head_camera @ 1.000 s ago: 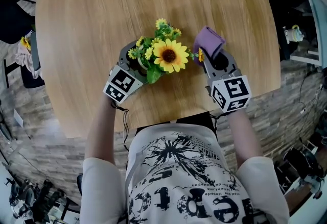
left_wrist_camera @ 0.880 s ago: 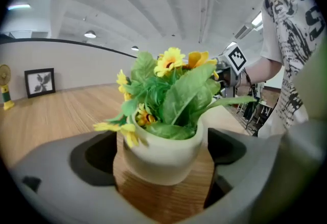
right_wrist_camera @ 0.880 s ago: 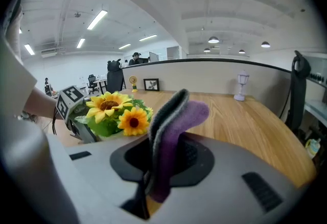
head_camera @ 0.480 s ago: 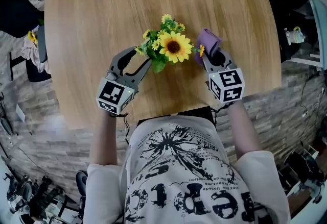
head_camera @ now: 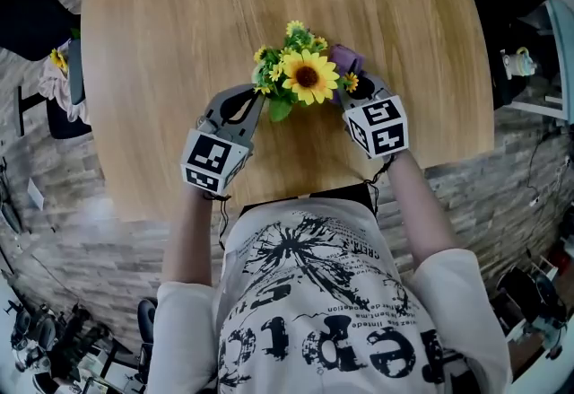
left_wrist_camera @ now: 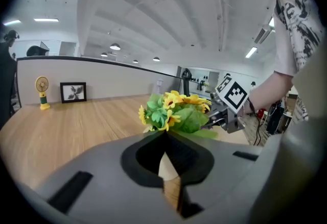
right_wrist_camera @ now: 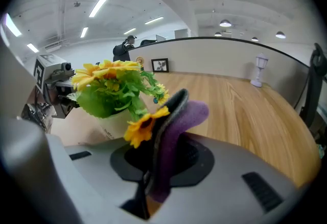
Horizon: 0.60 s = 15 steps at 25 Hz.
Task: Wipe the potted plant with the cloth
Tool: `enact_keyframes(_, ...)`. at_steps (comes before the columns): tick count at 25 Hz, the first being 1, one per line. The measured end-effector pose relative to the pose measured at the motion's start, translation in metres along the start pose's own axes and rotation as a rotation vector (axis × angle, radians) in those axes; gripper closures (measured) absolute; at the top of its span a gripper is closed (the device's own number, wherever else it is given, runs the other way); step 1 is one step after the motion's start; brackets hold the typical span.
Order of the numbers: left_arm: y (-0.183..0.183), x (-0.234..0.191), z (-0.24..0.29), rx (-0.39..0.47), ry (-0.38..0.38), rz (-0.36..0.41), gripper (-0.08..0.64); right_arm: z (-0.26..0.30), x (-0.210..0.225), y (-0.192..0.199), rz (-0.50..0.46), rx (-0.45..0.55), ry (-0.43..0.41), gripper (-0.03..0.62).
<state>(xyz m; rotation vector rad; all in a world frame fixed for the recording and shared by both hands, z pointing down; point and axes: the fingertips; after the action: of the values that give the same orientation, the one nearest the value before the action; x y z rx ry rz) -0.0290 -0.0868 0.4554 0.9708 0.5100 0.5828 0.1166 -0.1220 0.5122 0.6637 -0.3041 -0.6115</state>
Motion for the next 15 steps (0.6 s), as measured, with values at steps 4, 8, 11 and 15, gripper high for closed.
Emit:
enact_keyframes(4, 0.007, 0.001, 0.006, -0.023, -0.007, 0.017, 0.555, 0.015, -0.008, -0.003, -0.045, -0.026, -0.028, 0.522)
enact_keyframes(8, 0.009, 0.004, 0.009, -0.022, -0.013, 0.067, 0.557, 0.025, -0.012, -0.004, -0.083, -0.052, -0.042, 0.522)
enact_keyframes(11, 0.009, 0.005, 0.010, -0.021, -0.004, 0.097, 0.557, 0.029, -0.015, -0.005, -0.119, -0.070, -0.045, 0.522)
enact_keyframes(15, 0.008, 0.004, 0.009, -0.002, 0.030, 0.064, 0.557, 0.028, -0.020, -0.004, -0.153, -0.093, -0.049, 0.522)
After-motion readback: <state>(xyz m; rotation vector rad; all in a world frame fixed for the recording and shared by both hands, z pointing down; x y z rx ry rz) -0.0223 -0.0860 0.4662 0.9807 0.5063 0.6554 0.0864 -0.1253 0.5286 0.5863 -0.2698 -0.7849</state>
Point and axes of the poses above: the fingertips, and each gripper's own axes: z forward along the fingers, x to its right, y out of its underside, and after that the axes turned 4 degrees about -x, right-handed
